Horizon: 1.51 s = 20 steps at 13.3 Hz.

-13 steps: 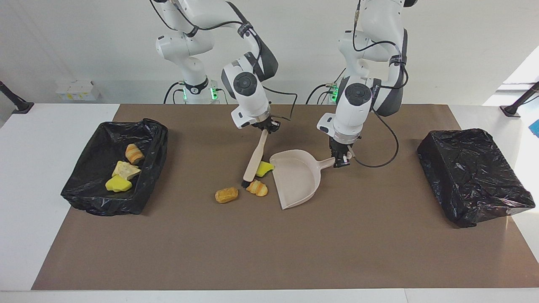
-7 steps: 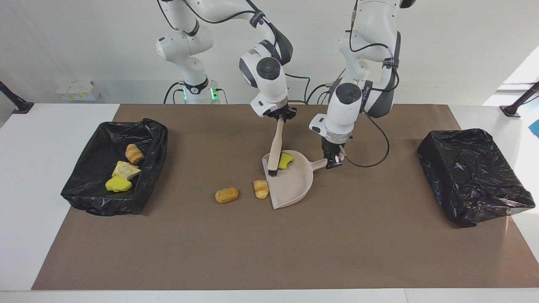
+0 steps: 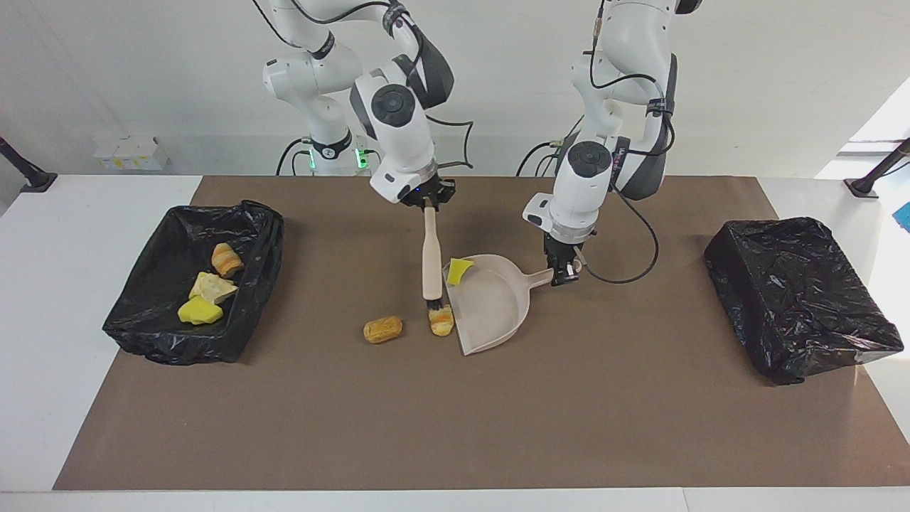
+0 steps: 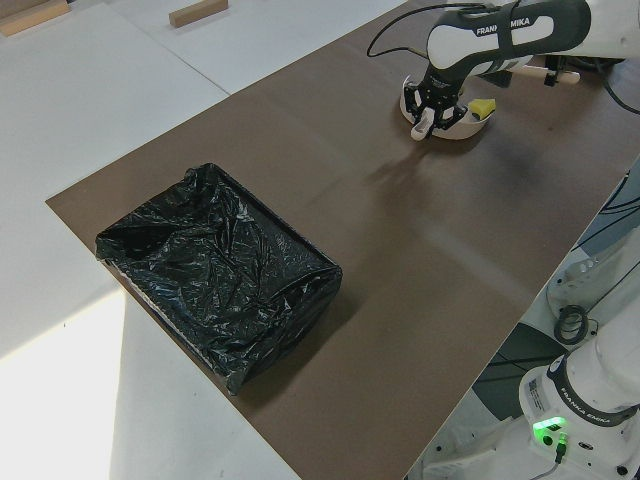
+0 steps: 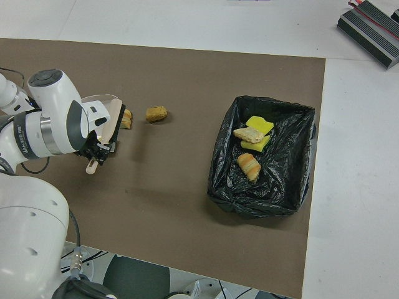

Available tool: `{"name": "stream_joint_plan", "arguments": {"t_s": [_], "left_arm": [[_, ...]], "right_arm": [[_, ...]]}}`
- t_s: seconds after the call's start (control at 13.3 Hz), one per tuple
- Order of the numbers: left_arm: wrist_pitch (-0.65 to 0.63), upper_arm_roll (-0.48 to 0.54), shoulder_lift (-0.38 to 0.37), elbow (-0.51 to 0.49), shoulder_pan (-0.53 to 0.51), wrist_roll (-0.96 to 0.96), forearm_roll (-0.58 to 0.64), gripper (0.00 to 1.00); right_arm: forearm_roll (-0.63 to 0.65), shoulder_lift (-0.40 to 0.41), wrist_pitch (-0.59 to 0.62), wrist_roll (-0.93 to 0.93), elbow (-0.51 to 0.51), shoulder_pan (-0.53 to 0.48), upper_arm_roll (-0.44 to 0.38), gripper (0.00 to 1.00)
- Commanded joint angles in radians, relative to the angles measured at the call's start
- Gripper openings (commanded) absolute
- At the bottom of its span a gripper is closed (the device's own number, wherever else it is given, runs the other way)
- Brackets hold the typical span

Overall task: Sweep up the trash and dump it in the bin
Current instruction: 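Push the pieces into the dustpan with the brush in the right gripper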

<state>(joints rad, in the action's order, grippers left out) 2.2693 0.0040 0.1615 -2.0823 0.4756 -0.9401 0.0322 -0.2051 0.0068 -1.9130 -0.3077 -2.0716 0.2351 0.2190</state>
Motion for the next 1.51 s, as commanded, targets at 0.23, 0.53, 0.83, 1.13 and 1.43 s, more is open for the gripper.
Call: {"name": "stream_joint_plan", "arguments": {"t_s": [0.23, 0.53, 0.83, 1.13, 1.43], "left_arm": [[0.030, 0.007, 0.006, -0.015, -0.014, 0.007, -0.006, 0.00], [0.029, 0.007, 0.006, -0.015, -0.015, 0.007, -0.006, 0.00], [0.030, 0.007, 0.006, -0.018, -0.015, 0.007, -0.006, 0.00], [0.023, 0.007, 0.004, -0.019, -0.014, 0.007, -0.006, 0.00], [0.019, 0.007, 0.003, -0.021, -0.014, 0.006, -0.006, 0.00]], "right_arm": [[0.245, 0.053, 0.006, 0.240, 0.033, -0.166, 0.011, 0.00], [0.332, 0.120, 0.008, 0.343, 0.085, -0.275, 0.011, 0.00], [0.314, 0.203, 0.011, 0.328, 0.159, -0.298, 0.016, 0.00], [0.224, 0.205, 0.014, 0.204, 0.137, -0.185, 0.019, 0.00], [0.127, 0.223, -0.081, 0.029, 0.101, -0.022, 0.019, 0.00]]}}
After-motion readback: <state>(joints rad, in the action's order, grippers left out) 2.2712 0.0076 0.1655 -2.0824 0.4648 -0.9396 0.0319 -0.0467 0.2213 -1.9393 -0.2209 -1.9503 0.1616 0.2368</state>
